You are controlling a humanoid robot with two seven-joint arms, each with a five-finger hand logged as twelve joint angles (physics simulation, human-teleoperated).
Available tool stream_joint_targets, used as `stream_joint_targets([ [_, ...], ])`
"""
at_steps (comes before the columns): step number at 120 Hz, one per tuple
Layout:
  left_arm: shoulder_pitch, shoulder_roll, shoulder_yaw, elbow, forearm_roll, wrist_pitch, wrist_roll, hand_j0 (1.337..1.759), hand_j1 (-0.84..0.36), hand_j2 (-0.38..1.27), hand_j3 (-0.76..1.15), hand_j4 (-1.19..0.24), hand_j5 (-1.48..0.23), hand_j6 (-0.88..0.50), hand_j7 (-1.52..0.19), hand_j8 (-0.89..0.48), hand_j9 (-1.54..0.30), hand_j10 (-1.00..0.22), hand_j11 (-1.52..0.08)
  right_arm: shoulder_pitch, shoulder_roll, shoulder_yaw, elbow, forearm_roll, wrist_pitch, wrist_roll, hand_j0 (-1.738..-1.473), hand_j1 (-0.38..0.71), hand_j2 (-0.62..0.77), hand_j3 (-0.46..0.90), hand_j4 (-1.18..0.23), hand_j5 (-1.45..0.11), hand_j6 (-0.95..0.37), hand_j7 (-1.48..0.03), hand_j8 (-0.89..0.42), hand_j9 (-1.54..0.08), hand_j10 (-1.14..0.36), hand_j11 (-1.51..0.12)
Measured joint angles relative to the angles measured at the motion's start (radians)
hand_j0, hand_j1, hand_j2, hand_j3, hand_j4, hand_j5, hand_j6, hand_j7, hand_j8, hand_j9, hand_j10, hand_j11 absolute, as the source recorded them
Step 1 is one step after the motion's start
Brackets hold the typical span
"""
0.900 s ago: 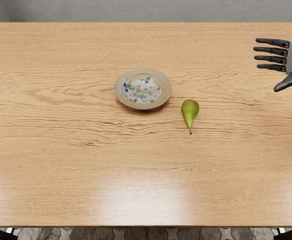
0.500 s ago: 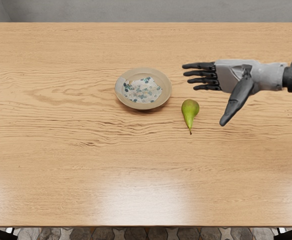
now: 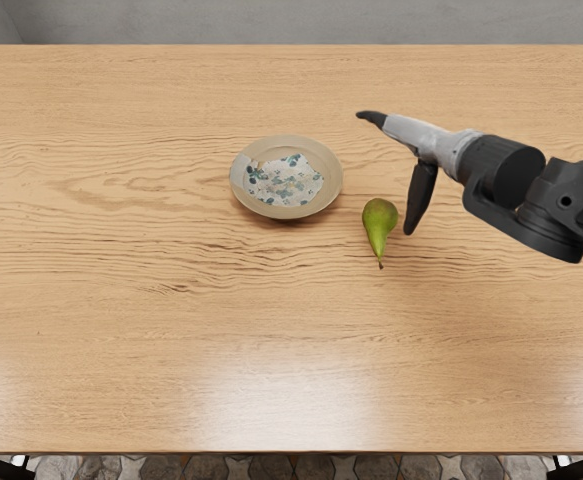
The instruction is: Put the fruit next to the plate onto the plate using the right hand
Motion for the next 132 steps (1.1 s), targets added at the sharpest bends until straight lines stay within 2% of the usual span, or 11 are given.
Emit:
stream_joint_targets([
  [15,0.000,0.000,0.000,0.000,0.000,0.000,0.000,1.658,0.32,0.00,0.00,-0.02,-0.03,-0.02,-0.03,-0.02,-0.03,-0.02,-0.03,0.094,0.127,-0.149,-0.142,-0.033,-0.053,-0.001,-1.658,-0.35,0.00,0.00,0.00,0.00,0.00,0.00,0.00,0.00,0.00,0.00],
  [29,0.000,0.000,0.000,0.000,0.000,0.000,0.000,1.658,0.32,0.00,0.00,-0.02,-0.03,-0.02,-0.03,-0.02,-0.03,-0.02,-0.03,0.123,0.176,-0.262,-0.199,-0.048,-0.158,-0.002,-1.658,-0.35,0.00,0.00,0.00,0.00,0.00,0.00,0.00,0.00,0.00,0.00],
  [45,0.000,0.000,0.000,0.000,0.000,0.000,0.000,1.658,0.32,0.00,0.00,-0.02,-0.03,-0.02,-0.03,-0.02,-0.03,-0.02,-0.03,0.126,0.193,-0.348,-0.219,-0.051,-0.263,-0.002,-1.658,-0.35,0.00,0.00,0.00,0.00,0.00,0.00,0.00,0.00,0.00,0.00],
  [74,0.002,0.000,0.000,0.000,0.000,0.000,0.000,1.658,0.32,0.00,0.00,-0.02,-0.03,-0.02,-0.03,-0.02,-0.03,-0.02,-0.03,0.092,0.206,-0.379,-0.267,-0.052,-0.300,-0.002,-1.658,-0.34,0.00,0.00,-0.01,-0.01,-0.01,-0.01,-0.01,-0.01,-0.01,-0.01],
  [110,0.002,0.000,0.000,0.000,0.000,0.000,0.000,1.658,0.32,0.00,0.00,-0.02,-0.03,-0.02,-0.03,-0.02,-0.03,-0.02,-0.03,0.067,0.244,-0.381,-0.283,-0.038,-0.297,-0.002,-1.658,-0.18,-0.03,0.00,-0.14,-0.18,-0.14,-0.18,-0.14,-0.18,-0.14,-0.18],
  [132,0.002,0.000,0.000,0.000,0.000,0.000,0.000,1.658,0.32,0.00,0.00,-0.02,-0.03,-0.02,-0.03,-0.02,-0.03,-0.02,-0.03,0.062,0.242,-0.379,-0.283,-0.036,-0.297,-0.002,-1.658,-0.13,-0.04,0.00,-0.19,-0.24,-0.19,-0.24,-0.19,-0.24,-0.19,-0.24],
])
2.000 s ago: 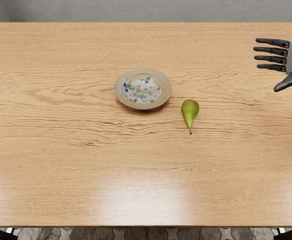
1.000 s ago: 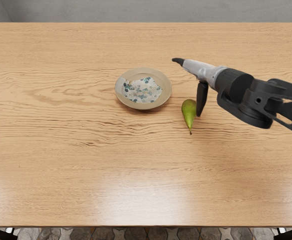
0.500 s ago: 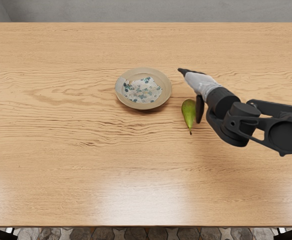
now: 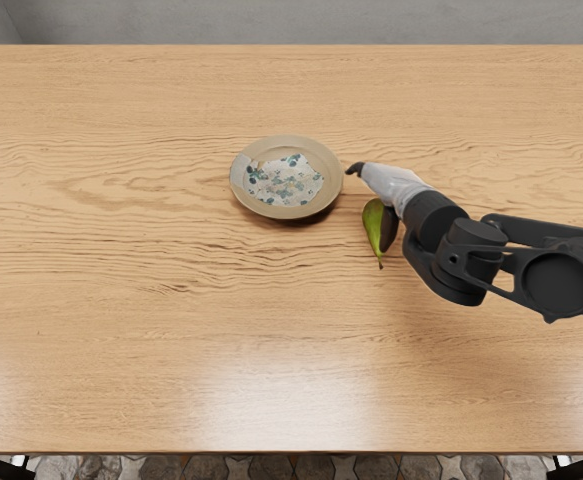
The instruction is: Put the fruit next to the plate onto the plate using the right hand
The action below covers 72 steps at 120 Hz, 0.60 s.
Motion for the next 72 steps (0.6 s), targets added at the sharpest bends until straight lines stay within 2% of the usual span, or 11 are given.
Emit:
stream_joint_targets([
  [32,0.000,0.000,0.000,0.000,0.000,0.000,0.000,1.658,0.32,0.00,0.00,-0.02,-0.03,-0.02,-0.03,-0.02,-0.03,-0.02,-0.03,-0.014,-0.002,-0.001,-0.001,0.000,0.000,0.000,-1.658,-0.03,-0.04,0.00,-0.26,-0.34,-0.26,-0.34,-0.26,-0.34,-0.26,-0.34],
  [55,0.000,0.000,0.000,0.000,0.000,0.000,0.000,1.658,0.32,0.00,0.00,-0.02,-0.03,-0.02,-0.03,-0.02,-0.03,-0.02,-0.03,-0.025,-0.004,-0.001,-0.001,-0.001,0.000,0.000,-1.658,0.12,0.17,0.00,-0.29,-0.38,-0.30,-0.38,-0.29,-0.38,-0.29,-0.38],
  [56,0.000,0.000,0.000,0.000,0.000,0.000,0.000,1.658,0.32,0.00,0.00,-0.02,-0.03,-0.02,-0.03,-0.02,-0.03,-0.02,-0.03,-0.026,-0.004,-0.001,-0.001,-0.001,0.000,0.000,-1.659,0.16,0.36,0.00,-0.30,-0.37,-0.30,-0.38,-0.30,-0.37,-0.30,-0.37],
  [58,0.000,0.000,0.000,0.000,0.000,0.000,0.000,1.658,0.32,0.00,0.00,-0.02,-0.03,-0.02,-0.03,-0.02,-0.03,-0.02,-0.03,-0.027,-0.004,-0.001,-0.001,-0.002,0.000,-0.001,-1.658,0.18,0.32,0.00,-0.30,-0.38,-0.30,-0.38,-0.30,-0.38,-0.30,-0.38],
  [62,0.000,0.000,0.000,0.000,0.000,0.000,0.000,1.658,0.32,0.00,0.00,-0.02,-0.03,-0.02,-0.03,-0.02,-0.03,-0.02,-0.03,-0.030,-0.007,-0.001,-0.001,-0.003,0.000,-0.001,-1.659,0.23,0.41,0.00,-0.30,-0.38,-0.31,-0.38,-0.31,-0.38,-0.31,-0.38],
  [72,0.000,0.000,0.000,0.000,0.000,0.000,0.000,1.658,0.32,0.00,0.00,-0.02,-0.03,-0.02,-0.03,-0.02,-0.03,-0.02,-0.03,-0.034,-0.018,-0.001,-0.001,-0.002,0.000,0.000,-1.658,0.18,0.32,0.00,-0.31,-0.39,-0.31,-0.39,-0.31,-0.38,-0.31,-0.38],
])
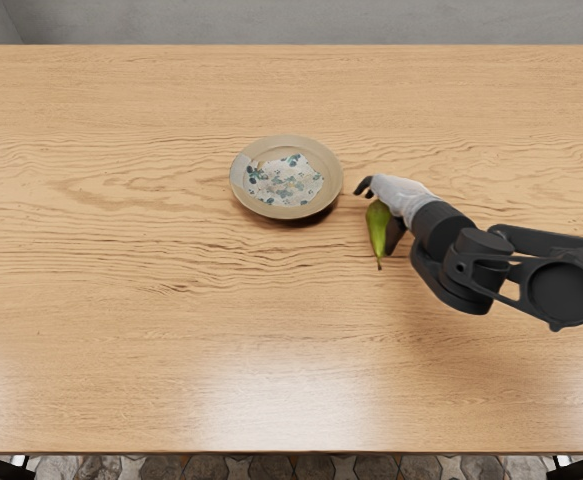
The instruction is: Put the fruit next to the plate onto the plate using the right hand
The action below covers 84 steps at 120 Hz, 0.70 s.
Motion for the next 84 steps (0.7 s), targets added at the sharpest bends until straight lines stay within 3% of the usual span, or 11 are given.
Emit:
stream_joint_targets([
  [12,0.000,0.000,0.000,0.000,0.000,0.000,0.000,1.658,0.32,0.00,0.00,-0.02,-0.03,-0.02,-0.03,-0.02,-0.03,-0.02,-0.03,-0.001,-0.014,0.000,0.001,0.001,0.000,0.000,-1.658,0.13,0.18,0.00,-0.31,-0.40,-0.31,-0.40,-0.31,-0.40,-0.31,-0.40],
  [37,0.000,0.000,0.000,0.000,0.000,0.000,0.000,1.658,0.32,0.00,0.00,-0.02,-0.03,-0.02,-0.03,-0.02,-0.03,-0.02,-0.03,-0.002,-0.024,0.004,0.001,0.003,0.002,0.000,-1.658,0.14,0.01,0.00,-0.38,-0.49,-0.38,-0.49,-0.38,-0.49,-0.38,-0.49],
  [63,0.000,0.000,0.000,0.000,0.000,0.000,0.000,1.658,0.32,0.00,0.00,-0.02,-0.03,-0.02,-0.03,-0.02,-0.03,-0.02,-0.03,-0.002,-0.025,0.006,0.001,0.007,0.003,0.001,-1.658,0.15,0.01,0.00,-0.42,-0.55,-0.42,-0.55,-0.42,-0.55,-0.42,-0.55],
  [84,0.000,0.000,0.000,0.000,0.000,0.000,0.000,1.658,0.32,0.00,0.00,-0.02,-0.03,-0.02,-0.03,-0.02,-0.03,-0.02,-0.03,0.004,-0.026,0.007,0.002,0.032,0.004,0.001,-1.657,0.18,0.12,0.00,-0.49,-0.64,-0.45,-0.64,-0.41,-0.64,-0.49,-0.64],
])
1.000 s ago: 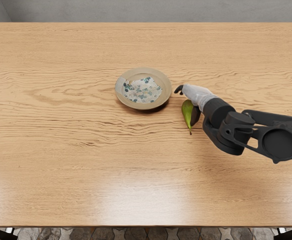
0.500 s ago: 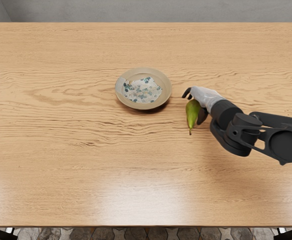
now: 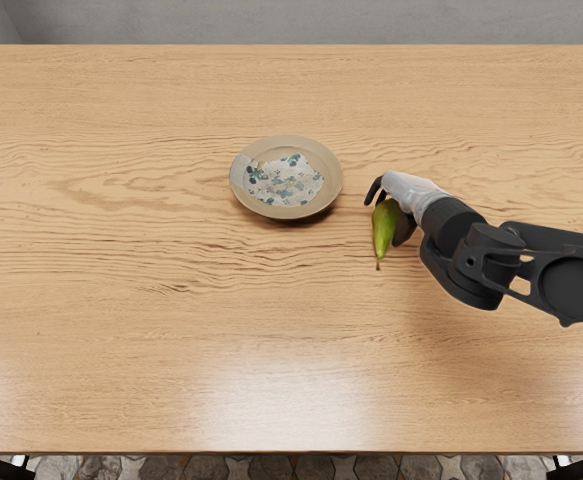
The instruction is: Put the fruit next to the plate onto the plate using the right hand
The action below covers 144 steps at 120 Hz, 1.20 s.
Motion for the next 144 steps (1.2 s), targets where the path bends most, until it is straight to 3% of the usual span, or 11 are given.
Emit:
stream_joint_targets([
  [41,0.000,0.000,0.000,0.000,0.000,0.000,0.000,1.658,0.32,0.00,0.00,-0.02,-0.03,-0.02,-0.03,-0.02,-0.03,-0.02,-0.03,0.010,-0.001,0.002,0.000,0.044,0.009,0.000,-1.655,0.25,0.35,0.00,-0.65,-0.81,-0.45,-0.82,-0.42,-0.82,-0.59,-0.83],
  [67,0.000,0.000,0.000,0.000,0.000,0.000,0.000,1.658,0.32,0.00,0.00,-0.02,-0.03,-0.02,-0.03,-0.02,-0.03,-0.02,-0.03,0.015,-0.003,0.003,0.000,0.073,0.015,0.000,-1.652,0.22,0.37,0.00,-0.73,-0.92,-0.46,-0.93,-0.41,-0.94,-0.62,-0.94],
  [84,0.000,0.000,0.000,0.000,0.000,0.000,0.000,1.658,0.32,0.00,0.00,-0.02,-0.03,-0.02,-0.03,-0.02,-0.03,-0.02,-0.03,0.039,-0.016,0.005,-0.001,0.104,0.019,0.001,-1.654,0.22,0.58,0.00,-0.75,-0.95,-0.57,-0.96,-0.53,-0.97,-0.69,-0.97],
  [144,0.000,0.000,0.000,0.000,0.000,0.000,0.000,1.658,0.32,0.00,0.00,-0.02,-0.03,-0.02,-0.03,-0.02,-0.03,-0.02,-0.03,0.166,-0.037,0.040,-0.003,0.225,0.065,0.001,-1.657,0.21,0.57,0.00,-0.76,-0.98,-0.59,-0.98,-0.54,-1.00,-0.74,-1.00],
])
